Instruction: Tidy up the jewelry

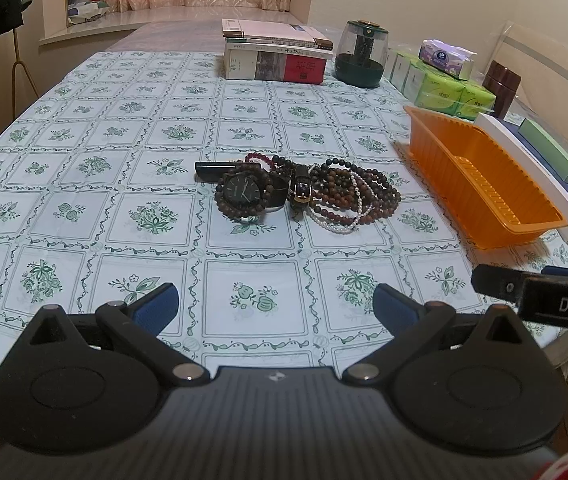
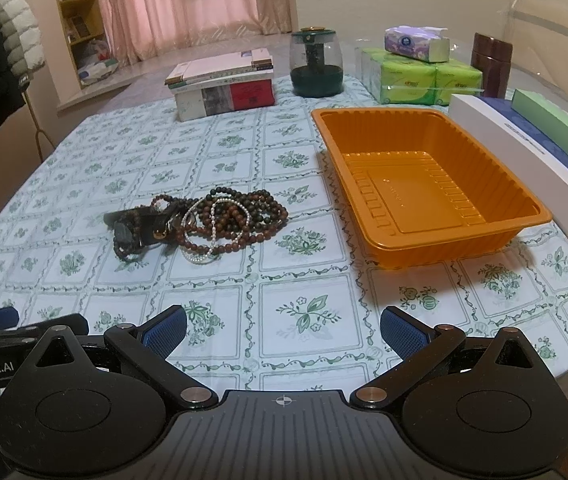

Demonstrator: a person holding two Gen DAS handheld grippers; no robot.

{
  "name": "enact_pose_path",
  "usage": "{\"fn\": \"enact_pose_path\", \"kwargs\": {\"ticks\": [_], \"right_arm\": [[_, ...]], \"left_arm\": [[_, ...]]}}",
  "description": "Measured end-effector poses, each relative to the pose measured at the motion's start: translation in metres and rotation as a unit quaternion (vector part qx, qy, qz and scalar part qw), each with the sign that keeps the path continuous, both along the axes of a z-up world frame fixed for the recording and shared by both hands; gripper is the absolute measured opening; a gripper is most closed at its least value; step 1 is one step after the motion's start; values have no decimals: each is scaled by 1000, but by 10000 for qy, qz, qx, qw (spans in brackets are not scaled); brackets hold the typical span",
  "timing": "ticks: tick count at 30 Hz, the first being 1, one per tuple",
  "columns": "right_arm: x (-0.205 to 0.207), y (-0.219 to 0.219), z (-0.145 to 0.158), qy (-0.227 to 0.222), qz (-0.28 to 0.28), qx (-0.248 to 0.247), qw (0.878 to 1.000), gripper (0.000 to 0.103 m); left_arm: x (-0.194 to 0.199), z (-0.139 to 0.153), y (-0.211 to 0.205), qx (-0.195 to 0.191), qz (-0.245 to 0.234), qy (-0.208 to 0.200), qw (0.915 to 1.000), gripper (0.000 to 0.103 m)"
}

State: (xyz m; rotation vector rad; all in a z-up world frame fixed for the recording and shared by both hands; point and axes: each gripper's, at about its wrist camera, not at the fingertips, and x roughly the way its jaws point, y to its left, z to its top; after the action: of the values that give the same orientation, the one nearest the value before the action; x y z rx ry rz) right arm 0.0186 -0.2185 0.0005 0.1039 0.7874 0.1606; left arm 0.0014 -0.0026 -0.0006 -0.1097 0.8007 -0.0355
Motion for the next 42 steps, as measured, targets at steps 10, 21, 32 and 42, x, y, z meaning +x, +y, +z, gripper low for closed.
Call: {"fn": "enact_pose_path", "kwargs": {"ticks": [10, 21, 32, 42], "right_arm": [[5, -24, 4, -29, -282, 430, 9987, 103], [16, -105, 39, -901, -791, 768, 9898, 103], [88, -219, 11, -678, -1355, 143, 9883, 102], [124, -254, -44, -315, -975, 382, 9940, 60]], "left_arm": [[12, -1, -1, -68, -20, -20, 10000, 102], [33, -7, 4, -490, -51, 3, 9988, 102], [50, -11, 13, -968, 191, -331, 9946, 102], [63, -22, 3, -904, 34, -249, 9956, 102]]}}
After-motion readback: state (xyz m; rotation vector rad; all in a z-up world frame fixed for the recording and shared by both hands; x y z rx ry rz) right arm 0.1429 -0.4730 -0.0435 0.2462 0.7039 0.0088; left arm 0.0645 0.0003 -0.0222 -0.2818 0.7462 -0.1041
